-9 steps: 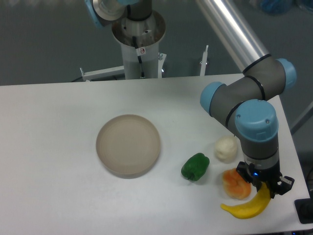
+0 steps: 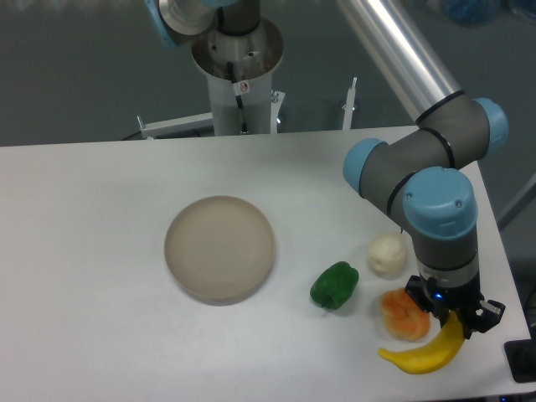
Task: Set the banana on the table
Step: 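Close the gripper on the yellow banana beside the orange fruit, then lift the banana up and carry it toward the green pepper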
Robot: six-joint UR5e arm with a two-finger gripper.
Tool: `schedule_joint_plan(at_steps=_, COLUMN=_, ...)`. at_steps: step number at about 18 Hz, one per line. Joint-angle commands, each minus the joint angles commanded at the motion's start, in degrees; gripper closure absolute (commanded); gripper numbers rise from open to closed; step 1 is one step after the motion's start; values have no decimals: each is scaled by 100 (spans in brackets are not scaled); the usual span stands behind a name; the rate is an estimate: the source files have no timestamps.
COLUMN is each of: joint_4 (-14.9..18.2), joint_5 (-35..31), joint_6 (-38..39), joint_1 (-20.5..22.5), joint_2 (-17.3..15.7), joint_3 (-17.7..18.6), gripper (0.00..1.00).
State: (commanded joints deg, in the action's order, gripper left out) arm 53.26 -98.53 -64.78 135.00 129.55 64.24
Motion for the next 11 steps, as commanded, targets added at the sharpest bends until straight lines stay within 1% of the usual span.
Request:
schedule_joint_plan(at_steps=5, joint_4=53, joint_5=-9, joint_6=0, joint_1=18, joint_2=-70, joint_3=62, gripper=76)
schedule_joint_plan(at_steps=8, joint_4=61, joint_5=-9, joint_6=0, joint_1=18, joint_2=-316, joint_3=360, gripper=76)
schedule_joint_plan(at_steps=11, joint_4=62, joint_5=79, joint_6=-88, joint_1=105, joint_2=-606, joint_3=737, gripper=76)
